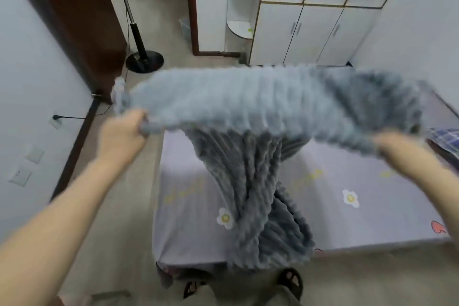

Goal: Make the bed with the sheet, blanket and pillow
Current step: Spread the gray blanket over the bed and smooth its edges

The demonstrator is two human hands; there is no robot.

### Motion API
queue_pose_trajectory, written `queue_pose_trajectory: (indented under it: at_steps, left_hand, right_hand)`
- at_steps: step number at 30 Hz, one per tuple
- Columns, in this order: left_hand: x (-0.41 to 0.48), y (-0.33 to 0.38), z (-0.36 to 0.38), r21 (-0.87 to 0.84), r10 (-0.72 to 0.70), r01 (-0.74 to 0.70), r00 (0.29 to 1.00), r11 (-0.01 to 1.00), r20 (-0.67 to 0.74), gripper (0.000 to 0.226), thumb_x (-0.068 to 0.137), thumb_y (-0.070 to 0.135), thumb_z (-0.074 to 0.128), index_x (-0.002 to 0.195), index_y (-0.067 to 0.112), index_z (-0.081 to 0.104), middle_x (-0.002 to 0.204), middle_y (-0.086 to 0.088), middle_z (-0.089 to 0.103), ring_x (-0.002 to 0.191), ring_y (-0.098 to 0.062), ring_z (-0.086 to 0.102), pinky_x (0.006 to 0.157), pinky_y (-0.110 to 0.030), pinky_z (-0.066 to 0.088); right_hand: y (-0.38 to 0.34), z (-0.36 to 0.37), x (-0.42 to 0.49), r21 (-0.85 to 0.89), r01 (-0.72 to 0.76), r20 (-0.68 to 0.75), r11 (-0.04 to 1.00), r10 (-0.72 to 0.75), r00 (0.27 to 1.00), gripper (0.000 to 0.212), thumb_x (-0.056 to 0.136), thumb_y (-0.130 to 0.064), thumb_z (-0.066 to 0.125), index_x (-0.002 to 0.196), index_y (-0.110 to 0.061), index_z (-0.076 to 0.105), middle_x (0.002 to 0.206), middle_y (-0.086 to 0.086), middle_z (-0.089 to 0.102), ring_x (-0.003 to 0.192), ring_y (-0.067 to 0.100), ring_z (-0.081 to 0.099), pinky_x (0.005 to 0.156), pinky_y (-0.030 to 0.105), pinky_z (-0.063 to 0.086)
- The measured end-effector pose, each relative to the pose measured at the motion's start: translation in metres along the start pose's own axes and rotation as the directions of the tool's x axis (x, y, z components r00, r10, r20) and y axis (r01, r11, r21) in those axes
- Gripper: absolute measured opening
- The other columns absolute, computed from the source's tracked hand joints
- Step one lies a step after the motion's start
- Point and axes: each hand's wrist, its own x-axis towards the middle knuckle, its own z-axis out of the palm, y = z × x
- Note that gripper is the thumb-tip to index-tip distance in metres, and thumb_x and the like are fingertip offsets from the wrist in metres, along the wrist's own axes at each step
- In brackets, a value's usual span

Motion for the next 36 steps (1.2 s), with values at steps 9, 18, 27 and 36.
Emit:
queue_pose_trajectory:
  at_steps: [9, 18, 27, 36]
  left_hand:
    - [-0.199, 0.062, 0.111, 0.080, -0.037, -0.010, 0.826, 0.997, 0.562, 0.023, 0.052, -0.009, 0.080, 0.063, 0.003, 0.063, 0.067, -0.015, 0.061, 0.060, -0.033, 0.064, 0.050, -0.037, 0.052]
    - [-0.252, 0.232, 0.157, 0.016, -0.125, 0.141, 0.812, 0.990, 0.569, 0.019, 0.094, 0.016, 0.049, 0.106, 0.011, 0.063, 0.106, -0.009, 0.066, 0.098, -0.028, 0.064, 0.082, -0.037, 0.047]
    - [-0.229, 0.330, 0.137, -0.275, -0.090, 0.206, 0.920, 0.939, 0.381, 0.030, 0.088, 0.038, 0.041, 0.101, 0.016, 0.058, 0.097, -0.002, 0.067, 0.087, -0.017, 0.056, 0.069, -0.024, 0.039]
    - [-0.253, 0.267, 0.146, -0.060, -0.363, 0.445, 0.794, 0.893, 0.488, 0.009, 0.079, 0.010, 0.067, 0.084, 0.003, 0.064, 0.085, -0.007, 0.054, 0.081, -0.029, 0.058, 0.071, -0.035, 0.043]
  right_hand:
    - [0.118, 0.103, -0.134, -0.221, -0.132, 0.592, 0.966, 0.241, 0.769, 0.019, 0.090, -0.029, 0.042, 0.099, -0.039, 0.055, 0.115, -0.015, 0.061, 0.116, 0.007, 0.051, 0.085, 0.022, 0.040]
    - [0.169, 0.170, -0.103, 0.022, -0.087, 0.796, 0.996, 0.035, 0.604, 0.021, 0.097, -0.039, 0.048, 0.079, -0.031, 0.055, 0.095, -0.007, 0.065, 0.096, 0.013, 0.064, 0.075, 0.024, 0.048]
    - [-0.089, 0.106, -0.119, 0.841, -0.088, 0.465, 0.534, -0.630, 0.622, 0.033, 0.082, -0.039, 0.068, 0.111, -0.050, 0.057, 0.108, -0.023, 0.062, 0.104, -0.006, 0.059, 0.080, 0.004, 0.039]
    - [-0.049, 0.070, -0.066, 0.895, -0.344, 0.417, 0.283, -0.260, 0.871, 0.030, 0.081, 0.000, 0.066, 0.071, -0.027, 0.075, 0.074, -0.007, 0.074, 0.070, 0.003, 0.066, 0.067, 0.018, 0.053]
